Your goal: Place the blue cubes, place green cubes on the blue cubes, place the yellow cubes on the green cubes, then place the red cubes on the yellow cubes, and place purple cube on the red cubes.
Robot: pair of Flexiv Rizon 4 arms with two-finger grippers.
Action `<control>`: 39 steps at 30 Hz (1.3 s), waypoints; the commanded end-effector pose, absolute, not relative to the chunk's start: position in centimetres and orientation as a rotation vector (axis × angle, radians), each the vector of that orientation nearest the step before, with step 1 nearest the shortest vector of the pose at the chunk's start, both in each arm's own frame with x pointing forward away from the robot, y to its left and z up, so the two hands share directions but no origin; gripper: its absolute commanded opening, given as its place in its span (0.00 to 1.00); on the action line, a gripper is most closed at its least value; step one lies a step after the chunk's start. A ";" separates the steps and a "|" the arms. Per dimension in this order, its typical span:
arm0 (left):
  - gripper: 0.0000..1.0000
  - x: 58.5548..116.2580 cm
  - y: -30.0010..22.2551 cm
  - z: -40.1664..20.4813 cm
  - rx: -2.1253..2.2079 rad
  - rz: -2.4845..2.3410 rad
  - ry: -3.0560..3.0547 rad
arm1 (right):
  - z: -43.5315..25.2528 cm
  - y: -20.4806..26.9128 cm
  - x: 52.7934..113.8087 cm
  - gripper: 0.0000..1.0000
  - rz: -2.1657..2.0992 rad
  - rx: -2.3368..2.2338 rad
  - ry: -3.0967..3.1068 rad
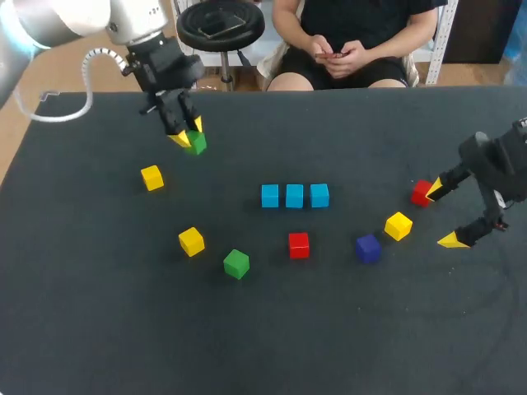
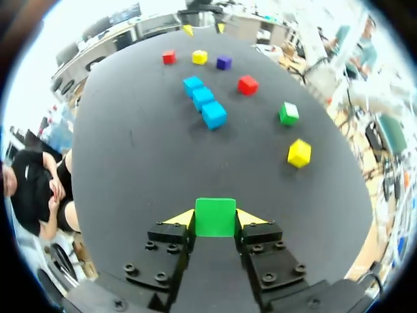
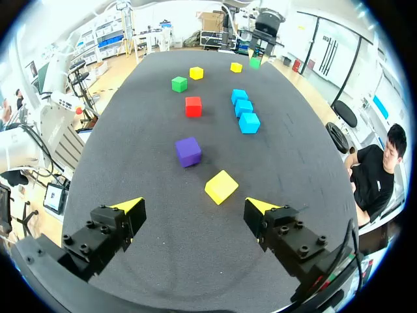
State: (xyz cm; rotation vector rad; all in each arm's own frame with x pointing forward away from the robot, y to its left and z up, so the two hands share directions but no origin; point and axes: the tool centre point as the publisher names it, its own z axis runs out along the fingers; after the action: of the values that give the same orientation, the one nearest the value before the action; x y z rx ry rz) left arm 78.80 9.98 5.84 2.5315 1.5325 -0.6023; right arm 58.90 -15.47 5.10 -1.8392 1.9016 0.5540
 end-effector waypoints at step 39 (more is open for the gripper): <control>0.00 67.7 -2.9 8.2 1.826 0.119 1.821 | 5.0 -15.5 59.0 1.00 0.556 -1.839 1.899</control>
State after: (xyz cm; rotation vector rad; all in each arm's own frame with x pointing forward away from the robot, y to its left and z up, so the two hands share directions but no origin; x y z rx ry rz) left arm 68.25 -3.35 8.29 2.0837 1.9613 -0.2382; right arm 58.89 -15.48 5.10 -1.8392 1.9017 0.5539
